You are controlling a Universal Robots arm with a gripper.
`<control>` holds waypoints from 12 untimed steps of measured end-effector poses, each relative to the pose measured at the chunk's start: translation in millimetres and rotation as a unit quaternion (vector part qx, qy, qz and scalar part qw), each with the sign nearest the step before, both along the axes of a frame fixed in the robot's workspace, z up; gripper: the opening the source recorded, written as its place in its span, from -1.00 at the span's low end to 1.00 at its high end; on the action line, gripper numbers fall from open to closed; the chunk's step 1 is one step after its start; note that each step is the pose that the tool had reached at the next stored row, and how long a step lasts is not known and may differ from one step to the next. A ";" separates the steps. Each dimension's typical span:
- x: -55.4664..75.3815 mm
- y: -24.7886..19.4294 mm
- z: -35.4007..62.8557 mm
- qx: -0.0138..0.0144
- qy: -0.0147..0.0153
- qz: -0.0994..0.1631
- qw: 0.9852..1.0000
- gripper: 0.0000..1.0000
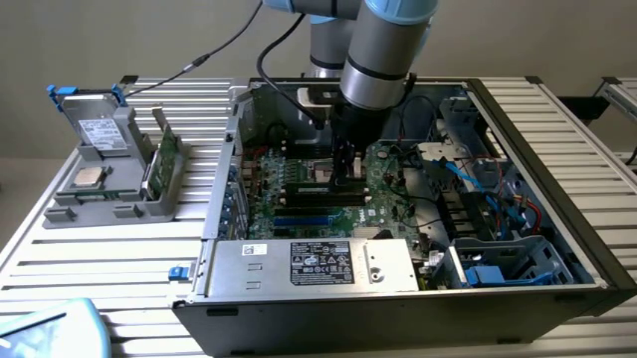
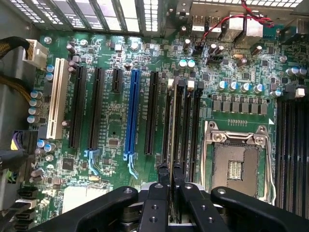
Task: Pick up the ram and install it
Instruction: 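Insert the ram into the slot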
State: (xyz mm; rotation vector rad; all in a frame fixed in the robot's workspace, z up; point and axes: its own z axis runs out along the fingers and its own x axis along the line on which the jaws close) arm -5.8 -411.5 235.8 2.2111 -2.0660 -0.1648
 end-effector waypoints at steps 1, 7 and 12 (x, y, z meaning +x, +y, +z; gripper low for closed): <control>0.3 -0.2 -1.1 0.000 0.000 0.000 1.000 -0.73; 0.6 -0.2 -6.3 0.000 0.001 0.000 1.000 -0.73; 1.3 -1.8 -9.3 0.000 0.003 0.000 1.000 -0.73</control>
